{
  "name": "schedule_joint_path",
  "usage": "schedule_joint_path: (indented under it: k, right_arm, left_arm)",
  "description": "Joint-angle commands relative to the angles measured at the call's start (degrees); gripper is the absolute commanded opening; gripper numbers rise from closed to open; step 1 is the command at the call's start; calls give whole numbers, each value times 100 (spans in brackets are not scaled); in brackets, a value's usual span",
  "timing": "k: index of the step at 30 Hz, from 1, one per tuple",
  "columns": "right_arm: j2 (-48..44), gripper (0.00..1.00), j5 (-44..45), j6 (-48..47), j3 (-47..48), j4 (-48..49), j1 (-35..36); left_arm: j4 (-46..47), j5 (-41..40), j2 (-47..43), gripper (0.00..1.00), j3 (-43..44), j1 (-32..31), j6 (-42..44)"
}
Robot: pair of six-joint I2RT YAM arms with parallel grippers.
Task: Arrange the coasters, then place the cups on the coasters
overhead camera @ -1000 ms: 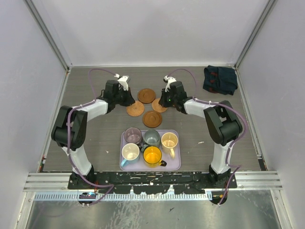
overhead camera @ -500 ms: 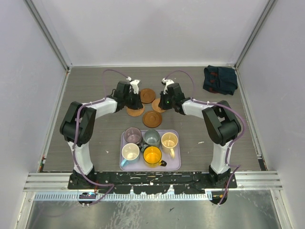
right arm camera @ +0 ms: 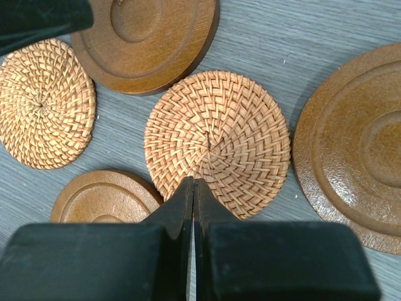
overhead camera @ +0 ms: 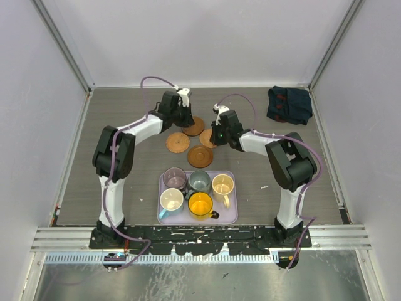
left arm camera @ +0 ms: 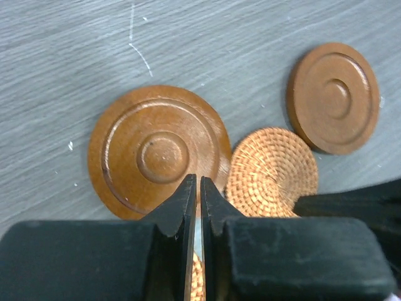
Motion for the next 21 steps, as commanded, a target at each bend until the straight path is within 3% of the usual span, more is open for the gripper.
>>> schedule_joint_path:
  k: [1,5,12,21]
  right_arm:
    - [-206,1,121,-68,24,91,35]
    - [-226,1,161,-77,33,62,35]
    - [-204,1,167,-34,62,51,39]
    - [-174,1,141,19,109,62,37]
  left_arm:
    - [-1039,-497,456,8,934,4,77]
    - [-1718,-572,839,7,1624,10,191]
    - [-2247,-855,1038,7,1898,6,314]
    - [-3398,-1334,1553,8,2884,237,341]
